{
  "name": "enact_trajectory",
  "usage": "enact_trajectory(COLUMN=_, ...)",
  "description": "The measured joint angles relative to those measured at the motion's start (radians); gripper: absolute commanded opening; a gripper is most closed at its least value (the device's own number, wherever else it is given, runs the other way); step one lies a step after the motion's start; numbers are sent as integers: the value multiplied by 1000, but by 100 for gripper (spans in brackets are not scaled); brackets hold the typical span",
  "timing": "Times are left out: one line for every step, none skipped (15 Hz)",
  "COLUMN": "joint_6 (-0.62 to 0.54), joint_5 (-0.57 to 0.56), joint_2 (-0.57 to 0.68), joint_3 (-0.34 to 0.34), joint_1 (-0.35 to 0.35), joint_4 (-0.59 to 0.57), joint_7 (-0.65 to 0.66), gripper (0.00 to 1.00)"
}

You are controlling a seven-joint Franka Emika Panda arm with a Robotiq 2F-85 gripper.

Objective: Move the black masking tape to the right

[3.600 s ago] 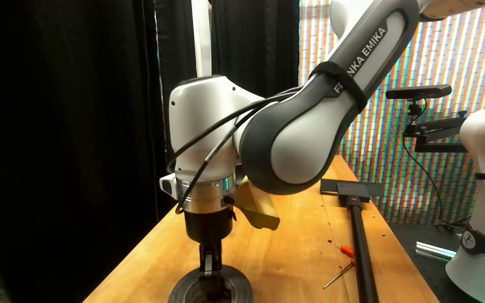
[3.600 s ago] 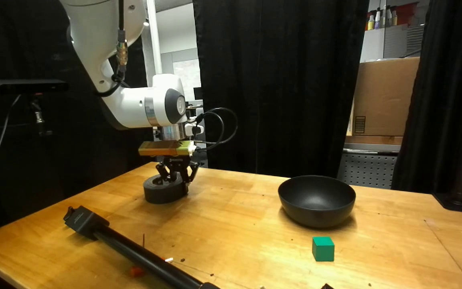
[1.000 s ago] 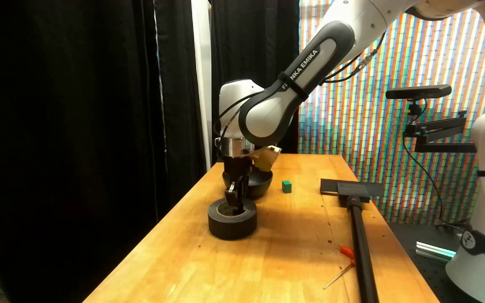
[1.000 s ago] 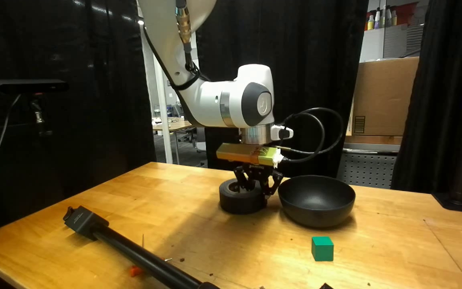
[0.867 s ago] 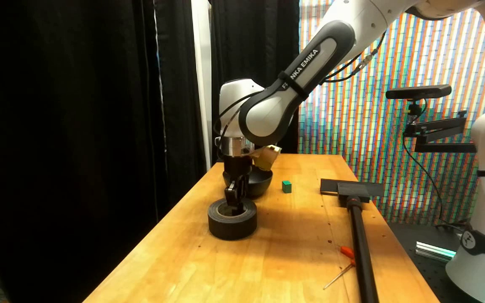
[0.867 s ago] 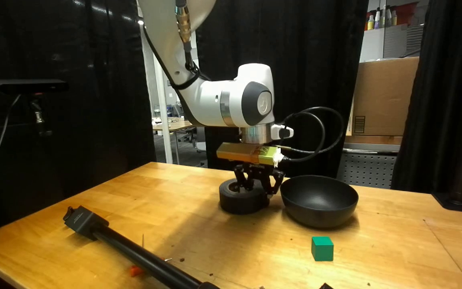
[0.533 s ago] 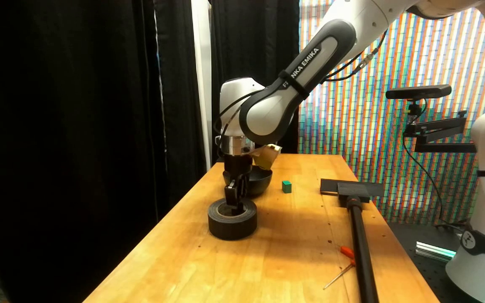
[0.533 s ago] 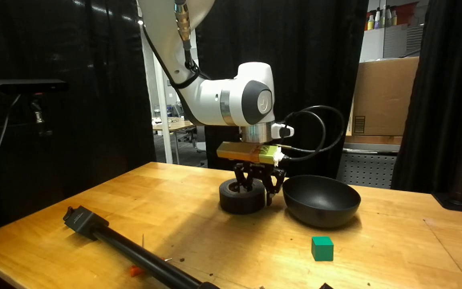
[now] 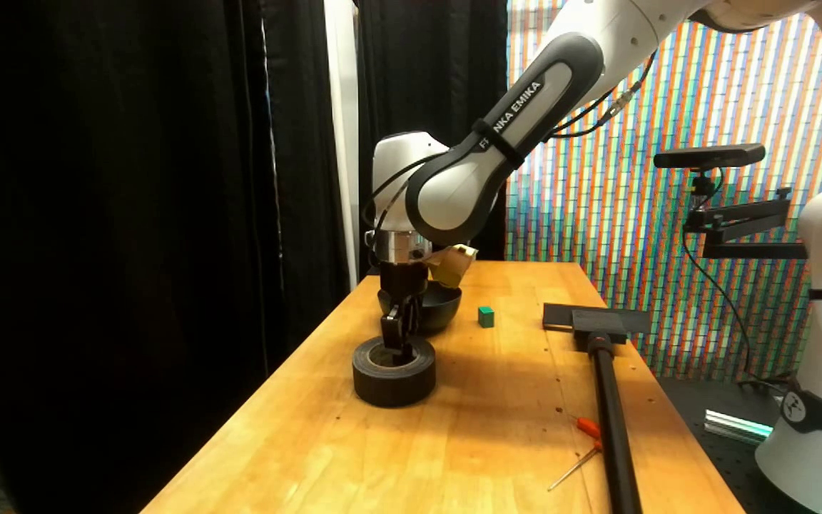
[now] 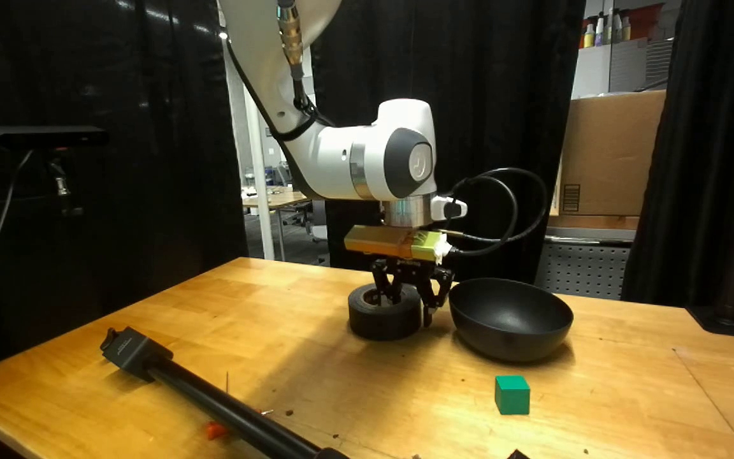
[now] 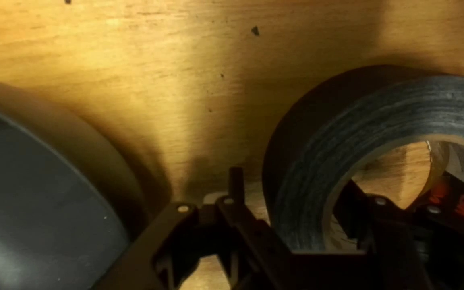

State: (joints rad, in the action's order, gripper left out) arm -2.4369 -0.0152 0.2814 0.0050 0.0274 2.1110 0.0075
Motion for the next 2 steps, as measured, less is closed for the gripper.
enact_trajectory(joint_6=0, joint_5=0, joint_2=0, joint_3=0, joint_1=0, joint_4=0, joint_7=0, gripper=57)
enact_trajectory(joint_6=0, joint_5=0, joint_2=0, joint_3=0, joint_1=0, joint_4=0, joint_7=0, gripper=57)
